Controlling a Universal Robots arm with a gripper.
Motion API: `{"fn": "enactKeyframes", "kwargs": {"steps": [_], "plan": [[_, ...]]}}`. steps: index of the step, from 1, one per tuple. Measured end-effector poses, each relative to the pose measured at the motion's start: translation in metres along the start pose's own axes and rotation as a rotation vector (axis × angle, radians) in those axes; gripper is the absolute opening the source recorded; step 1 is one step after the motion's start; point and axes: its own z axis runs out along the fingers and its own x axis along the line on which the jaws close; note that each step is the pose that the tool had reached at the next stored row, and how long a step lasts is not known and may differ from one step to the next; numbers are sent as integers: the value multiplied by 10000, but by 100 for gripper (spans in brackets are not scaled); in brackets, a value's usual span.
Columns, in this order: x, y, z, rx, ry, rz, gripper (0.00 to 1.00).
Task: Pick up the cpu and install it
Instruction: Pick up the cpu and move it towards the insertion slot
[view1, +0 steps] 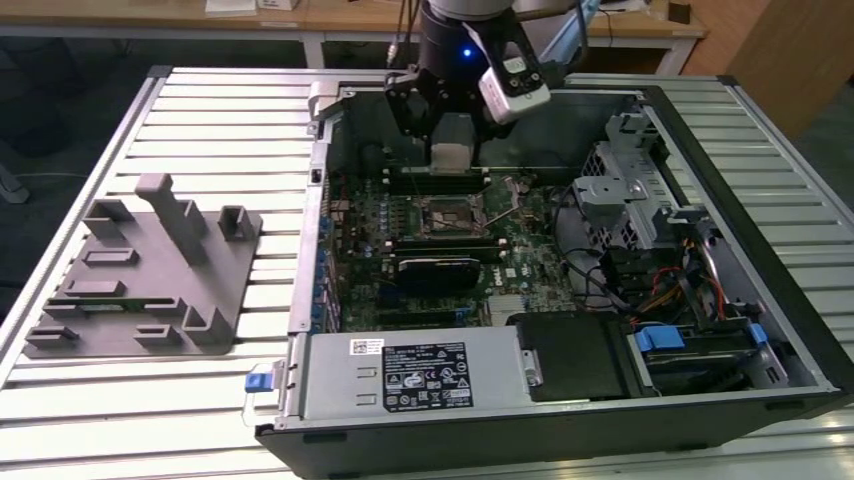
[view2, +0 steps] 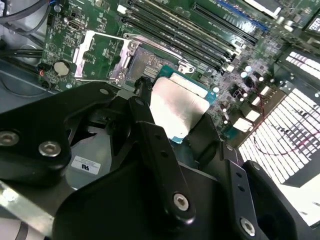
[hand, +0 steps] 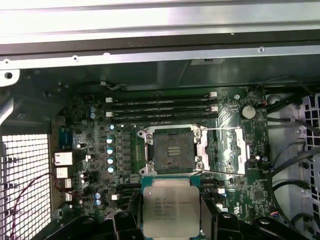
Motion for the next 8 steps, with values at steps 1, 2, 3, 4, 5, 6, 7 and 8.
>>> {"fn": "enactKeyframes", "kwargs": {"steps": [1, 2, 3, 4, 5, 6, 7, 8], "plan": [[-6, 2, 17, 1, 0, 0, 55], [-13, 4, 35, 1, 0, 1, 55], [-21, 5, 52, 2, 0, 0, 55], [-28, 5, 69, 1, 0, 1, 55], [-36, 5, 86, 2, 0, 1, 55], [-44, 5, 102, 3, 0, 1, 55], [-53, 5, 117, 4, 0, 0, 55], [-61, 5, 132, 5, 0, 0, 55]]}}
